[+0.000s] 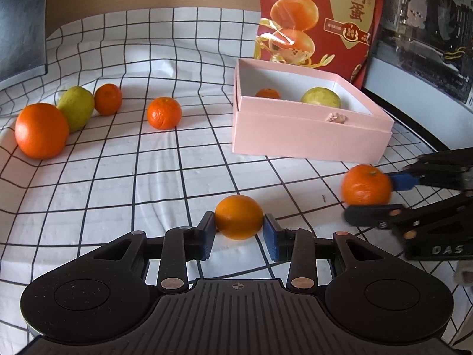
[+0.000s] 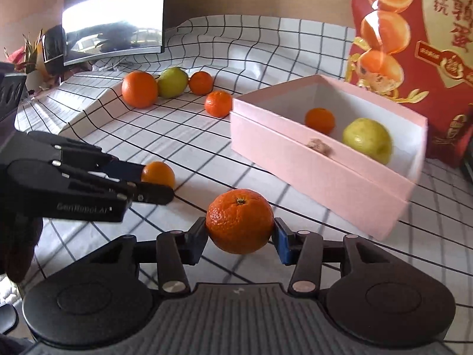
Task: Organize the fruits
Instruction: 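Carry both mandarins into the pink box and open both tools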
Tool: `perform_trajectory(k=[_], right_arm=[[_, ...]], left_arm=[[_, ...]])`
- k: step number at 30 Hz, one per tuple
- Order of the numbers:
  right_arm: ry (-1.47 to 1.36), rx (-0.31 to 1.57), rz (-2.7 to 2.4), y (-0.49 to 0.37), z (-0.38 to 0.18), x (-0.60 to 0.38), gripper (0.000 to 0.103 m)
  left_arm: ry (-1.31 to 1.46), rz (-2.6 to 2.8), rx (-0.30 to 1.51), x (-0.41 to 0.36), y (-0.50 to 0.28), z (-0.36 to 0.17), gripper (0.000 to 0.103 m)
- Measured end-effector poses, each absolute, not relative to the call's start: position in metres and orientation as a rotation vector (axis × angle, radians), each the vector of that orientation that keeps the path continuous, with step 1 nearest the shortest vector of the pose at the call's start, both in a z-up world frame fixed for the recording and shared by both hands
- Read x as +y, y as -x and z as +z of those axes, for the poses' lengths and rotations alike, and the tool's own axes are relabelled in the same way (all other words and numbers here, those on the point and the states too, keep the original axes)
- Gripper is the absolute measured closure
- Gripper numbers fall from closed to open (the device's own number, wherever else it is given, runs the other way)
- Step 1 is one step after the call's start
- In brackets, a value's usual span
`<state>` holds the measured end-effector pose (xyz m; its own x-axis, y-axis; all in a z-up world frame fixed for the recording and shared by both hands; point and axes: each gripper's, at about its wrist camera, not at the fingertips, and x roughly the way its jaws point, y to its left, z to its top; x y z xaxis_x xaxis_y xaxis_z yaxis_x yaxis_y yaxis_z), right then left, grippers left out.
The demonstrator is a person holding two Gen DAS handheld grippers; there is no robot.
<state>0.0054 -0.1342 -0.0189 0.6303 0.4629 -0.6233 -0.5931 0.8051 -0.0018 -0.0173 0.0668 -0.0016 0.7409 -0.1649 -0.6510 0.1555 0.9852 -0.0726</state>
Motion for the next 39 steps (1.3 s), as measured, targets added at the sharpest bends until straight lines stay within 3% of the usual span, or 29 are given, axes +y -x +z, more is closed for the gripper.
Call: perform_trajectory(k=[8, 14, 18, 24, 29, 34, 39], right_arm=[[0.203, 0.651, 0.51, -0.005, -0.014, -0.167, 0.056], [0.156, 0.583, 0.466, -0.021, 0.025, -0.183, 0.056], [0.095, 0.534, 0.443, -0.056, 0.076, -0.186, 0.056], [0.003, 0.583, 0.352, -0.138, 0.113, -0.185, 0.056], [-0.059, 0.759, 0.3, -0.197, 0.084, -0.172, 0.056], [-0.076, 0.9, 0.297, -0.219, 0.046, -0.161, 0.056], [-0.085, 0.893, 0.317, -0.215, 0.039, -0.159, 0.051]], left_arm=[[0.111, -0.31, 0.701, 0.065, 0.017, 0.013, 0.064], [0.085, -0.41, 0.564, 0.045, -0.02, 0.086, 0.064], [0.11, -0.392, 0.578, 0.03, -0.078, 0.123, 0.064], [0.2, -0.358, 0.786, 0.018, -0.143, 0.087, 0.064], [0.241, -0.322, 0.92, 0.017, -0.167, 0.047, 0.062], [0.202, -0.348, 0.86, 0.022, -0.151, 0.048, 0.062], [0.176, -0.357, 0.751, 0.032, -0.138, 0.06, 0.061]])
